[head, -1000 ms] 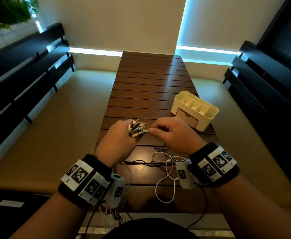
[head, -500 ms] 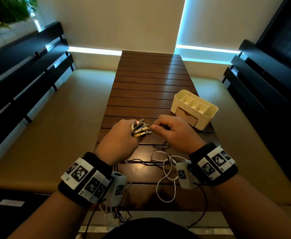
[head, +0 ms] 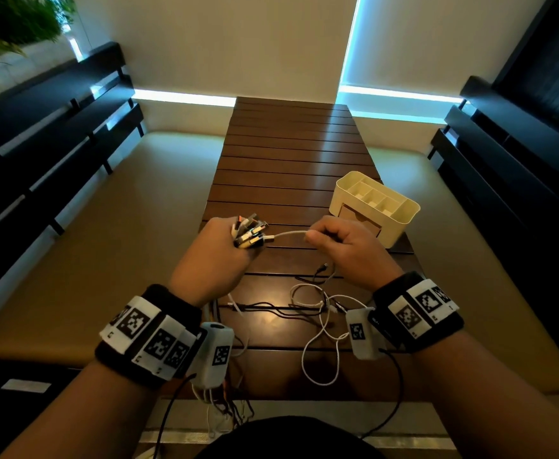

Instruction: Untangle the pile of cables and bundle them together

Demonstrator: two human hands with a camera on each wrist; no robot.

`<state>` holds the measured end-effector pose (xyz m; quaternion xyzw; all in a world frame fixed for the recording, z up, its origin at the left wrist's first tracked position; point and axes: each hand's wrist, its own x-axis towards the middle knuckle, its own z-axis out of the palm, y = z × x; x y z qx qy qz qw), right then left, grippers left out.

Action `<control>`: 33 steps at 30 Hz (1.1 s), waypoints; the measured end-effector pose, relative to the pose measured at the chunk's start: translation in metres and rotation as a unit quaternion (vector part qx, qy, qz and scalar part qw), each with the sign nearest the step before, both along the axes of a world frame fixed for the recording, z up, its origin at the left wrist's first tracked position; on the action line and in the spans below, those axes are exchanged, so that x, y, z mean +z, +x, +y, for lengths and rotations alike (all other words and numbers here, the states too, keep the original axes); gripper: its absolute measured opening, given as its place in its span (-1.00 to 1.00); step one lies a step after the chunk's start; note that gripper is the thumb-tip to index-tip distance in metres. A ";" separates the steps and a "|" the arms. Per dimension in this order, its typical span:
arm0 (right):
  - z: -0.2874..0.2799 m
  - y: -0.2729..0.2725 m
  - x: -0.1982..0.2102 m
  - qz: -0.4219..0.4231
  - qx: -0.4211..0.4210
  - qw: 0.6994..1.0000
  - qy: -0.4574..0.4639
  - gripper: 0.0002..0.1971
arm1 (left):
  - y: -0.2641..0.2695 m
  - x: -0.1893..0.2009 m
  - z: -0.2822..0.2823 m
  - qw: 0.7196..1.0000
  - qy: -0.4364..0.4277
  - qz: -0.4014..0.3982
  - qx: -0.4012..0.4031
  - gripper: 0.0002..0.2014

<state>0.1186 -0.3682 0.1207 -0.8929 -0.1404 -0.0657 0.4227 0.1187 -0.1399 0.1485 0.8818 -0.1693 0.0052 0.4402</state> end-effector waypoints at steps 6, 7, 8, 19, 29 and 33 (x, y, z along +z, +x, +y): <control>0.015 -0.005 0.016 -0.060 0.045 0.997 -0.018 -0.90 | -0.006 -0.001 -0.014 0.999 0.041 0.002 -0.029 -0.84; 0.014 -0.005 0.018 -0.062 0.048 0.997 -0.013 -0.89 | -0.007 0.000 -0.013 0.999 0.032 -0.005 -0.024 -0.82; 0.014 -0.006 0.018 -0.060 0.050 0.997 -0.009 -0.89 | -0.008 0.002 -0.012 1.000 0.018 -0.017 -0.016 -0.76; -0.010 -0.011 -0.001 0.023 -0.057 0.996 0.071 -0.80 | -0.005 0.016 0.017 0.994 -0.076 -0.062 0.055 -0.72; -0.009 -0.049 0.026 0.134 0.043 0.989 0.040 -0.81 | 0.006 0.003 0.011 0.978 -0.196 0.074 -0.016 -0.65; -0.014 -0.073 0.011 0.230 0.042 0.972 0.001 -0.80 | 0.011 -0.012 0.003 0.973 -0.185 0.129 -0.045 -0.69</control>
